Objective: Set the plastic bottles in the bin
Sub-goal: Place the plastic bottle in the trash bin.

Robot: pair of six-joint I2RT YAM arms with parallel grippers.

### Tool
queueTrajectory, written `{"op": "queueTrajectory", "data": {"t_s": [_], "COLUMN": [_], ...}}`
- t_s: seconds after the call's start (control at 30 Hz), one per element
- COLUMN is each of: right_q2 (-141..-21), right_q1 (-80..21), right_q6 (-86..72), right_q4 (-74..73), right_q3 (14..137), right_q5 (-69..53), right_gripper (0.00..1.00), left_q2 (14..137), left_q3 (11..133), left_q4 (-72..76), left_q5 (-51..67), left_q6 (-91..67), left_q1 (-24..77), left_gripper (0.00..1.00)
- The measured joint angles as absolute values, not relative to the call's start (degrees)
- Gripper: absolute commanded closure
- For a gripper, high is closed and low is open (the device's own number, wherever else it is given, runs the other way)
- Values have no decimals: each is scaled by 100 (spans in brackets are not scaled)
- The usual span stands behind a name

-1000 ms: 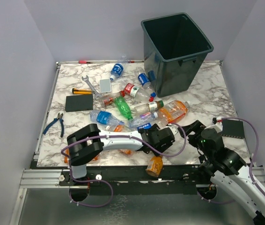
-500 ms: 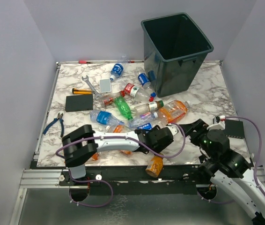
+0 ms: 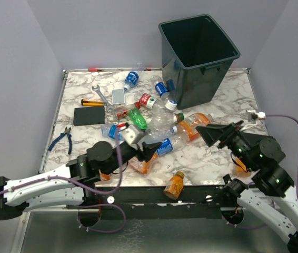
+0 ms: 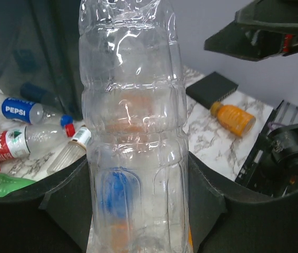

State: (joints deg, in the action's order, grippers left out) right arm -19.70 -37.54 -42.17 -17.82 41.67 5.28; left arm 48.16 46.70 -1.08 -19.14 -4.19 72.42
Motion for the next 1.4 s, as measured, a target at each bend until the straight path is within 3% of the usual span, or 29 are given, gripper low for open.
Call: {"op": "queueTrajectory", "data": {"t_s": [0.27,0.43,0.73,1.0,1.17,1.4], "right_q2": [-3618,-4313,-5782,-6003,-6217,-6571], "right_q1": [-3754,-3824,-5382,-5454,-5454,-5454], "right_q6": [-3835,-3852,-3131,-2993,-2995,-3146], "right_q4": [-637,261,956,1391,1511,1317], "right_q3": [4276,4316,5774,5776,5780,5964], "right_q5": [-969,-1474,-753,-104,-99,-185], "right_gripper": [9,10,9,11,20,45], "left_q2": [2692,2029,2178,2272,2386,2508], "left_q3": [2707,2530,2781,2801,2797,2794], "left_q4": [534,558,322,211,211,202], "left_q5": [-1894,-1922,-1957,-1959,-1953,-1922], "left_q6": [-591,-753,-788,-766,-733,-683], "left_q1": [7172,7172,7172,7172,7172,7172], "left_gripper": [68,70,71,71,71,71]}}
